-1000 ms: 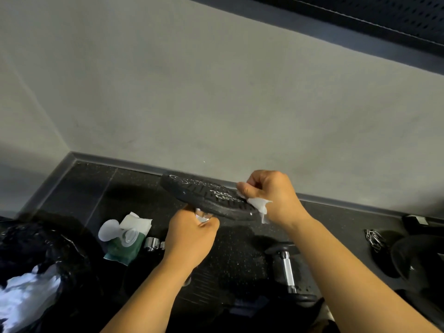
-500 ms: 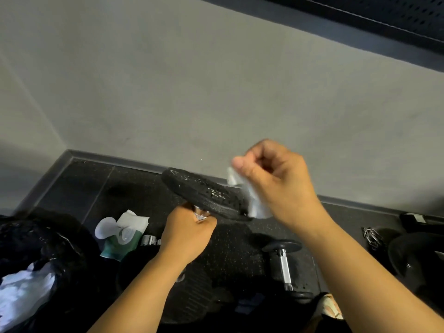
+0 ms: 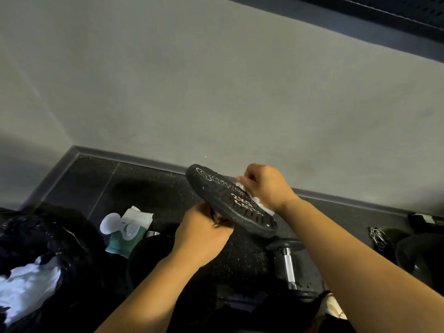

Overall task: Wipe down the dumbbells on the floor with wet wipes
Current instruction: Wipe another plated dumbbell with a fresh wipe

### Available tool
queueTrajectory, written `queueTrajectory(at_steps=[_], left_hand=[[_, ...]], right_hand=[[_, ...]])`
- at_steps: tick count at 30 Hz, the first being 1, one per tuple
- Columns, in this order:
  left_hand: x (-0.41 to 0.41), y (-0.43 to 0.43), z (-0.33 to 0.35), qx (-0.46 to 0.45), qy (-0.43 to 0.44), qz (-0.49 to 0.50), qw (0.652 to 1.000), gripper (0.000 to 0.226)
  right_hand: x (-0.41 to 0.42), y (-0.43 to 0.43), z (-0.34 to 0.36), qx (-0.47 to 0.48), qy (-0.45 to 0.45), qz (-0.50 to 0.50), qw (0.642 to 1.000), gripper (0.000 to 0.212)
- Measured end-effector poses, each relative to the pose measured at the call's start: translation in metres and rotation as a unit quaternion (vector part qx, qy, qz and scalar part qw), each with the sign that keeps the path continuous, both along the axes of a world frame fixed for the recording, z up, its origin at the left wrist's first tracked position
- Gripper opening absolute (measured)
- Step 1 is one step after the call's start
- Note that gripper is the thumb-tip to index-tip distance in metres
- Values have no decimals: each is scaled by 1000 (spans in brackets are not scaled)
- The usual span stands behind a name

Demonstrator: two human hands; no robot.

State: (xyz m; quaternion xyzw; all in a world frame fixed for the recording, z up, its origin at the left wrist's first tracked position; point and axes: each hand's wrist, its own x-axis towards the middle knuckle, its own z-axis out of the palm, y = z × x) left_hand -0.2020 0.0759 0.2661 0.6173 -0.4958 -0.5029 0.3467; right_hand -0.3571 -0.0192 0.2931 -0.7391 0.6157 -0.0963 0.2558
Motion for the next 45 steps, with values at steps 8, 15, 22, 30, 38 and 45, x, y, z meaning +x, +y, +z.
queueTrajectory(at_steps=[8,15,22,30,38,45], left_hand=[[-3,-4,5,23,-20,-26,999,10],[-4,5,15,29,-27,-63,997,8],[-11,7,13,-5,35,-25,999,28],[-13,2,9,-27,34,30,999,14],[-5,-5,10,-17,-18,97,995,33],[4,-9,8,-61,-45,131,988,20]], right_hand=[[26,51,65,-24,-336,-8,941,22],[62,42,65,-53,-260,76,961,28],[64,-16,33,-53,-117,20,992,32],[14,-21,8,31,-40,-76,996,32],[-11,37,25,123,-201,-174,956,29],[9,62,42,28,-290,-226,930,32]])
